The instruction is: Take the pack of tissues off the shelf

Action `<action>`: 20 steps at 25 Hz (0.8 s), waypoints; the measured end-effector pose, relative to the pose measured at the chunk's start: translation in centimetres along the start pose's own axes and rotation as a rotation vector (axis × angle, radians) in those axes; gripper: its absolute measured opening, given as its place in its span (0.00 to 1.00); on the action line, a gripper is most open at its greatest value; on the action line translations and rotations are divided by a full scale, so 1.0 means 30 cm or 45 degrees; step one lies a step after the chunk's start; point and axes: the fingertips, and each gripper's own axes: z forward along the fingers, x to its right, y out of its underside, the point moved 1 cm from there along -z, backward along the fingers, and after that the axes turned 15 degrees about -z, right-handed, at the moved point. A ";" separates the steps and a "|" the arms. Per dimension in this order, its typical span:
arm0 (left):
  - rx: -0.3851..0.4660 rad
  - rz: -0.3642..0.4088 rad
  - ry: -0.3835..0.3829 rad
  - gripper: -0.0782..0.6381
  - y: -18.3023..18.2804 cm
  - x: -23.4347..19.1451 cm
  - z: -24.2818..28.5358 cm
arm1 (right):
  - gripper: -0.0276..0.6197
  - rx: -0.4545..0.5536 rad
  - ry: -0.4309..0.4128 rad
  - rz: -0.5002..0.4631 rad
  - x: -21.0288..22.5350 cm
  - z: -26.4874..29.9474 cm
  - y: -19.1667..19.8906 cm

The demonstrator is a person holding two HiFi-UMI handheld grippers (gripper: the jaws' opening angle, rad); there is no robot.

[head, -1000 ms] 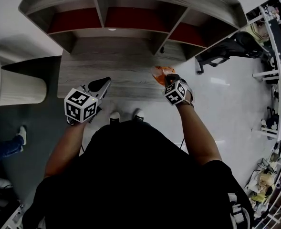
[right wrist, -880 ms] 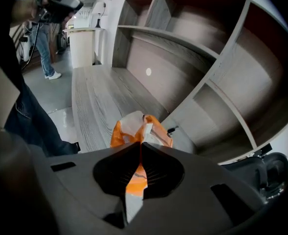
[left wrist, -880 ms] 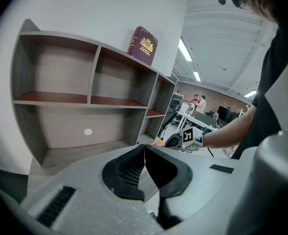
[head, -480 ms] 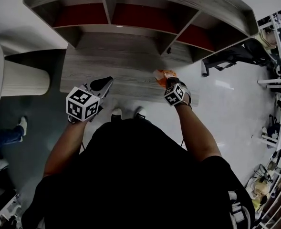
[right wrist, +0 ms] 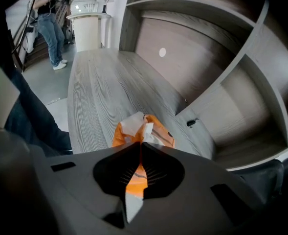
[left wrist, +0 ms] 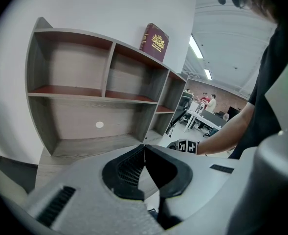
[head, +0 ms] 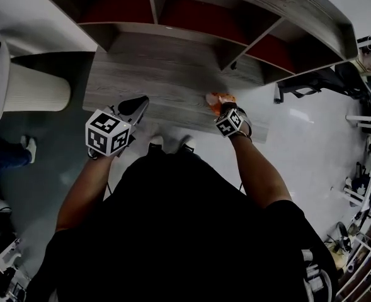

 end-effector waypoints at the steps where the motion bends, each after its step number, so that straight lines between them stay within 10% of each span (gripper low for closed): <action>1: 0.001 -0.005 -0.003 0.13 0.002 -0.002 -0.003 | 0.07 0.003 -0.009 -0.001 -0.003 0.006 -0.007; 20: 0.024 -0.065 -0.037 0.13 0.030 -0.041 -0.042 | 0.07 0.013 -0.066 0.036 -0.025 0.048 -0.045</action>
